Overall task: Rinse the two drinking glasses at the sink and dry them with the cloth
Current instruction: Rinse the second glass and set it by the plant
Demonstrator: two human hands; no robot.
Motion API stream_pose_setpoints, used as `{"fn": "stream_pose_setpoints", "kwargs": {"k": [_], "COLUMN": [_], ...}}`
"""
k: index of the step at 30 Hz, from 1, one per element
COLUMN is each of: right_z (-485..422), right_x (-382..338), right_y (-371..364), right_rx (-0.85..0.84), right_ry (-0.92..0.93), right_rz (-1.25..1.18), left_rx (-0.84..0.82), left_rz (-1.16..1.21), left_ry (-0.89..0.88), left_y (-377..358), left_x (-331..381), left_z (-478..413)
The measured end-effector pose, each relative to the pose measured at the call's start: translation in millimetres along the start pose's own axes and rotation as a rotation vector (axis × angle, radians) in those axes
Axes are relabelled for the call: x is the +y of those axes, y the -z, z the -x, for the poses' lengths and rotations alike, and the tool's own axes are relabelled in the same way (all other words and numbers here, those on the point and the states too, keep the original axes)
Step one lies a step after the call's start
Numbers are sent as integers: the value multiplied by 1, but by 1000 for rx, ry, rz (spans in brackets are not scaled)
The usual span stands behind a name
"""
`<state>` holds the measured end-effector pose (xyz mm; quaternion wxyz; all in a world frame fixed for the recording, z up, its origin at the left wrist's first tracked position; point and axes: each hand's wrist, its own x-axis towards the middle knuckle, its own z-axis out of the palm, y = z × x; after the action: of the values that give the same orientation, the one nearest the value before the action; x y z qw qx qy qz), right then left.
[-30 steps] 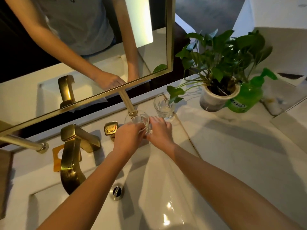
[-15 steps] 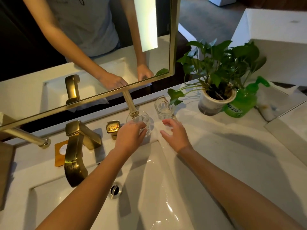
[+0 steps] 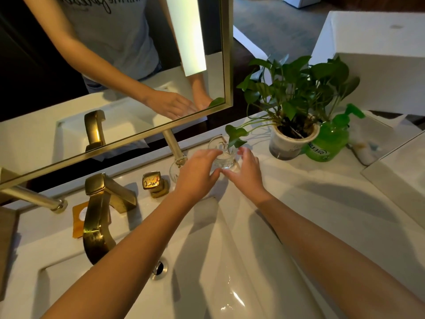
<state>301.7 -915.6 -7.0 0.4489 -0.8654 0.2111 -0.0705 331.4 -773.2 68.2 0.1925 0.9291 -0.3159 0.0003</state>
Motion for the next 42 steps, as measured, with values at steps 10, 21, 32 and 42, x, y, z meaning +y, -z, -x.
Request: {"fn": "stream_pose_setpoints", "kwargs": {"k": [10,21,32,42], "right_z": [-5,11,67,96], "right_x": [-3,-2,-4,-15], "right_y": [-9,-7,-42,-51], "right_rx": [32,6,-214,-315], "right_ry": [-58,-26,147,393], "right_rz": [120,92,14,431], "left_rx": [-48,-5,64,-49], "left_rz": [-95,2,4,-139], "left_ry": [-48,-33,96,129], "left_y": [-30,-18,-7,-14], "left_x": [-5,-2,-40,-44], "left_z": [-17,6,63,106]}}
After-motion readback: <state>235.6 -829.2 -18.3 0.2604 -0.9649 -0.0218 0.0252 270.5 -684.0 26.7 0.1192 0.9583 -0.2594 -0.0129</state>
